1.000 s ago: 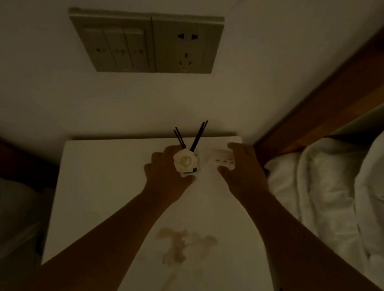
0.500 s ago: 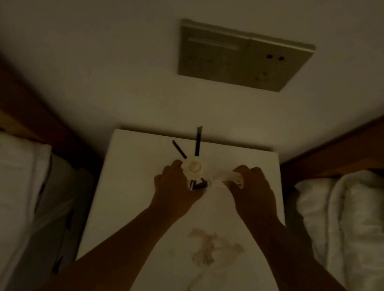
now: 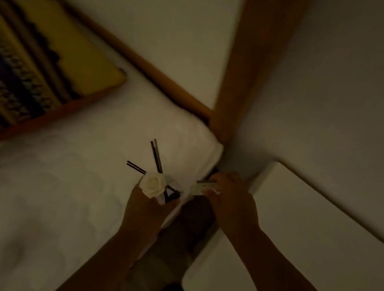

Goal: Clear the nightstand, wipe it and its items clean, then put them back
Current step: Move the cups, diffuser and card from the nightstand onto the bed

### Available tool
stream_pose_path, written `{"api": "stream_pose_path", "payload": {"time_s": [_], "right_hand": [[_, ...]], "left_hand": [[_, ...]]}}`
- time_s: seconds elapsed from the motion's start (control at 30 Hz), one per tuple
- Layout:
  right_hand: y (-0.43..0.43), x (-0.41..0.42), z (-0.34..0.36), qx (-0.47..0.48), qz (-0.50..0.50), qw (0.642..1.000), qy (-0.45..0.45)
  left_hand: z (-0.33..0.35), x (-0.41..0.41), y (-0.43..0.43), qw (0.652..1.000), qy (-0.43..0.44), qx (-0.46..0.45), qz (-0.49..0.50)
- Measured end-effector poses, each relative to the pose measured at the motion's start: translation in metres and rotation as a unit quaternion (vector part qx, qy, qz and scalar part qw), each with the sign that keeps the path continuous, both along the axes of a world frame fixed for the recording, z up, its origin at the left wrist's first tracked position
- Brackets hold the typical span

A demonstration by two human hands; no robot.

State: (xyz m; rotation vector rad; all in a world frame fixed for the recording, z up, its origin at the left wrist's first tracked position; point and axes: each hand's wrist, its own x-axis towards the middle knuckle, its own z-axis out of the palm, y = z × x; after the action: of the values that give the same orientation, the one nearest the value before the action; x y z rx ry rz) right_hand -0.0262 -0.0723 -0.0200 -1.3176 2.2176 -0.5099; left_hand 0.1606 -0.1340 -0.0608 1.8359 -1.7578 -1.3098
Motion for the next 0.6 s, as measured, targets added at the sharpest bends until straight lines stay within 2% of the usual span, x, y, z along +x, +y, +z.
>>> {"api": "stream_pose_path", "payload": {"time_s": [0.13,0.37,0.47,0.6], "right_hand": [[-0.061,0.066,0.000,-0.013,0.104,0.994,-0.020],[-0.125,0.172,-0.006,-0.033,0.236,0.971,0.000],[-0.138,0.201,-0.012,-0.021,0.267,0.963,0.025],[-0.138,0.215,-0.027,-0.011,0.278,0.958,0.063]], "left_hand": [[0.002,0.067,-0.017,0.994,-0.034,-0.099,0.009],[0.004,0.168,-0.029,0.975,-0.050,-0.163,0.140],[0.000,0.193,-0.027,0.964,-0.056,-0.168,0.199],[-0.010,0.199,-0.021,0.960,-0.007,-0.140,0.241]]}}
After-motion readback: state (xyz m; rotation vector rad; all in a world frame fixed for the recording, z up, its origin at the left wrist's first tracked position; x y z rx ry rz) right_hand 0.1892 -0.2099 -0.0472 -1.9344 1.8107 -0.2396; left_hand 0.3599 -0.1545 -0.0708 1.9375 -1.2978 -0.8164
